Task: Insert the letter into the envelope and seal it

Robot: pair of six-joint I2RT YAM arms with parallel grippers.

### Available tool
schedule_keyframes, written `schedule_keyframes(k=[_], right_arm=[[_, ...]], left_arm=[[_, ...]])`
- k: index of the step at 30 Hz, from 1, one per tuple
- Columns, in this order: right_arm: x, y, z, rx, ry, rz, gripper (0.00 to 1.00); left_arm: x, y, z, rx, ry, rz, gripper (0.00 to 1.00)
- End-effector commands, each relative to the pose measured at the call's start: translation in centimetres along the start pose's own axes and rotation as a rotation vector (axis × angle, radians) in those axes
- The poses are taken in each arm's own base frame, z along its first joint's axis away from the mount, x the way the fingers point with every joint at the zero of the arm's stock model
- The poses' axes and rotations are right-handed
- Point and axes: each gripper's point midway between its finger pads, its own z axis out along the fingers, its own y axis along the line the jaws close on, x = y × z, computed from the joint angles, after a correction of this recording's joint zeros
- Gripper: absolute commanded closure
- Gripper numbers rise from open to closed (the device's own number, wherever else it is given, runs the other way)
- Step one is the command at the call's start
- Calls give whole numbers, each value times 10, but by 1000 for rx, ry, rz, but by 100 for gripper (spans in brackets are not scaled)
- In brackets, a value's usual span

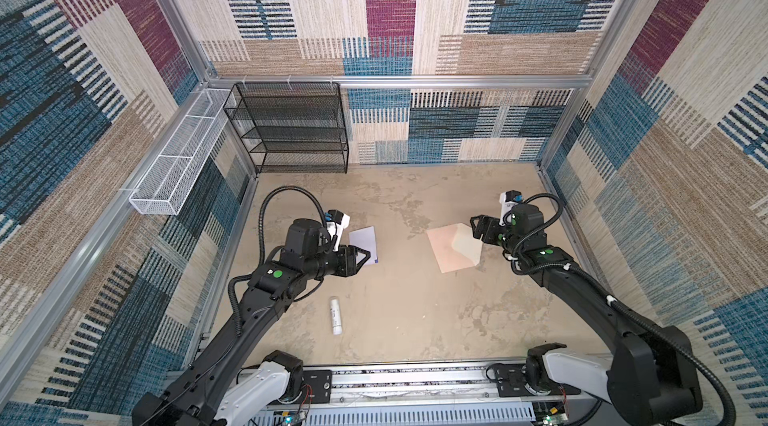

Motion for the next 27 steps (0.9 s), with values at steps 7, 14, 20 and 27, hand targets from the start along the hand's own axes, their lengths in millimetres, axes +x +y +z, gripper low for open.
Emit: schedule_keyframes(k=[7,14,20,27], right_arm=[[35,-24,37,-49,137,149,18],[57,-29,55,-67,204,156,21],[67,-36,57,-43,228,143,23],[85,-35,58,-75,278,149,35]], left_arm=[[-17,-17,19,67,-44,10,50],[-11,-21,20,109,-47,-12,50],[-7,-17,29,111,-30,-27,50],[-6,-16,31,111,-29,-19,51]])
